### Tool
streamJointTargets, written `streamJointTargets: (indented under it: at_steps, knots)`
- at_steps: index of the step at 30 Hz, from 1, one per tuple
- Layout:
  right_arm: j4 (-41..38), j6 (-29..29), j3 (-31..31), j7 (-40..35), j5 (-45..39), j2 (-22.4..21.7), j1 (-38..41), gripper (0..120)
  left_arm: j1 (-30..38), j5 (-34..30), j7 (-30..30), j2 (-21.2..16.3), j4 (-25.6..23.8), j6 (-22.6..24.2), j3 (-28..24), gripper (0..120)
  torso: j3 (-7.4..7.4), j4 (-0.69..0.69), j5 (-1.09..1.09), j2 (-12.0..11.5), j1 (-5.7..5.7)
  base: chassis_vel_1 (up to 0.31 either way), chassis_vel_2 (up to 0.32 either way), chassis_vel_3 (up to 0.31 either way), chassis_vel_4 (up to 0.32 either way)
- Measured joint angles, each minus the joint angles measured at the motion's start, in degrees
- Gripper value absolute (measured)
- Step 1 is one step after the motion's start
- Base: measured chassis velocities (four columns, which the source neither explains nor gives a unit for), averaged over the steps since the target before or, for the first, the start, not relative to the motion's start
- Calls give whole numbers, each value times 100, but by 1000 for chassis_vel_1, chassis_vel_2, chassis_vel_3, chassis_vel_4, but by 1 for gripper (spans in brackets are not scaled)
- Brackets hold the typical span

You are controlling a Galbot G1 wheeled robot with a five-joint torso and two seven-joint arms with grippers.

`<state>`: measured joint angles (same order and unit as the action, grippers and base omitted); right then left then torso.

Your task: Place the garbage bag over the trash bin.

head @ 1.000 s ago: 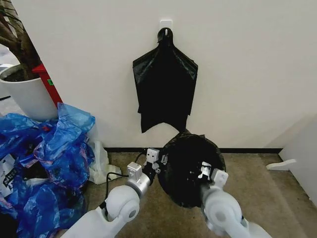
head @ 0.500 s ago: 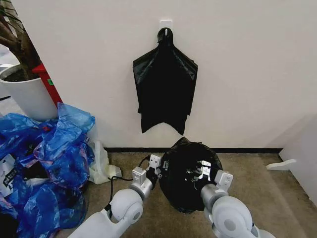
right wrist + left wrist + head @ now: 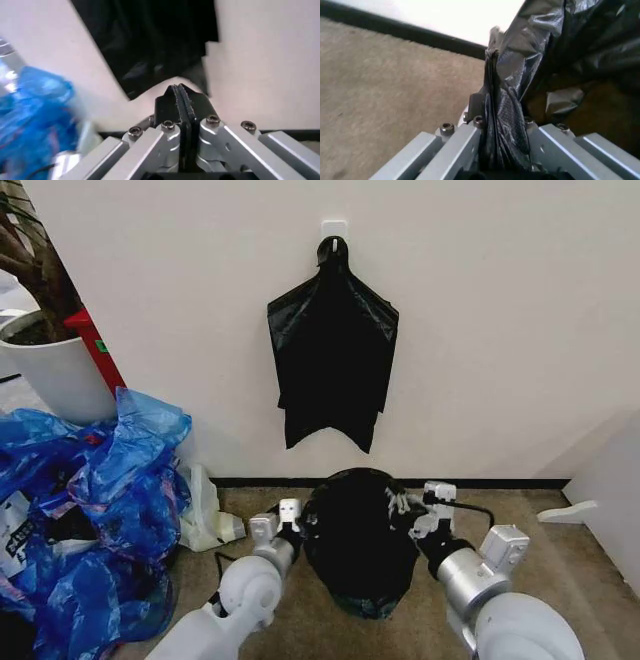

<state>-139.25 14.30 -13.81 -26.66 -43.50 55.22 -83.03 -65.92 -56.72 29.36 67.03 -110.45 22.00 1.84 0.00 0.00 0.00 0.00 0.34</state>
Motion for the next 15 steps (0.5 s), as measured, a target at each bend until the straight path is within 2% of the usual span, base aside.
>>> streamJointTargets:
  at_steps: [3, 7, 8, 15]
  knots:
    - [259, -288, -270, 18, 671, 281, -259, 0, 58, -231, 324, 33, -41, 204, 21, 1, 0, -2, 0, 0, 0, 0, 0, 0, 0]
    - [796, -899, -829, 475, 1652, 708, -570, 1, 217, -391, 468, 26, -7, 333, -129, 1, 0, -3, 0, 0, 0, 0, 0, 0, 0]
    - [796, -899, -829, 475, 1652, 708, -570, 1, 217, -391, 468, 26, -7, 333, -129, 1, 0, -3, 0, 0, 0, 0, 0, 0, 0]
    - [1066, -1330, -1098, 854, 2099, 1033, -871, 31, 486, -331, 426, 38, 296, 466, -360, 1, 0, -3, -1, 0, 0, 0, 0, 0, 0]
